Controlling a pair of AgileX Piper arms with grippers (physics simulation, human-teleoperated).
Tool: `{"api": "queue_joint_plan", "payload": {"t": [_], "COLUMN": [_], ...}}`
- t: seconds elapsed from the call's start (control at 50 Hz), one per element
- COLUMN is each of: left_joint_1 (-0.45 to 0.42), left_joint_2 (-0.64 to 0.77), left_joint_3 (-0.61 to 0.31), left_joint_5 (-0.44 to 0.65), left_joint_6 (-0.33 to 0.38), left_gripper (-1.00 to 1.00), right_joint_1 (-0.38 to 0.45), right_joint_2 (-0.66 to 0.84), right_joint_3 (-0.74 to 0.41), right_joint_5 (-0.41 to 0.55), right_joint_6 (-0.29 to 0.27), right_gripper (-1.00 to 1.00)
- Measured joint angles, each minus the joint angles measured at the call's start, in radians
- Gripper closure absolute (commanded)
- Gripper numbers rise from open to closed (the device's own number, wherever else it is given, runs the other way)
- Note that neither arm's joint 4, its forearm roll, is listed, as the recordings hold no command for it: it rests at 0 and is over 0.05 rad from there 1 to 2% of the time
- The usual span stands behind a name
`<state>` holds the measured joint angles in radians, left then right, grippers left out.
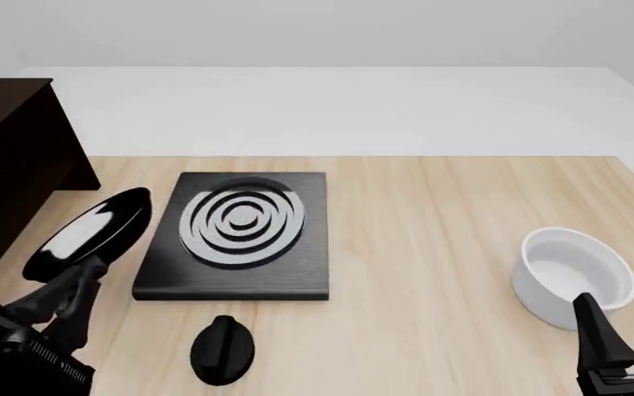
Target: Put the frying pan under the cabinet shelf.
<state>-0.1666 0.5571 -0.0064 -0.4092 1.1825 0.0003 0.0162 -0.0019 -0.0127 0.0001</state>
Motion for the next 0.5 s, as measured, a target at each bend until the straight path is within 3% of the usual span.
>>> {"api": "queue_joint_plan", "payload": {"t": [0.5], "left_joint_1": [0.061], "left_joint_2": [0.219], "left_joint_3": [0.006], "left_joint_5": [-0.216], "left_joint_6": [-0.038], "left_gripper": [1.00], "right_joint_1": [0.000], "right_joint_2": [0.000], "right_joint_3": [0.000], "right_joint_5": [0.000], "right_joint_6": [0.000], "right_gripper": [-1.00]}}
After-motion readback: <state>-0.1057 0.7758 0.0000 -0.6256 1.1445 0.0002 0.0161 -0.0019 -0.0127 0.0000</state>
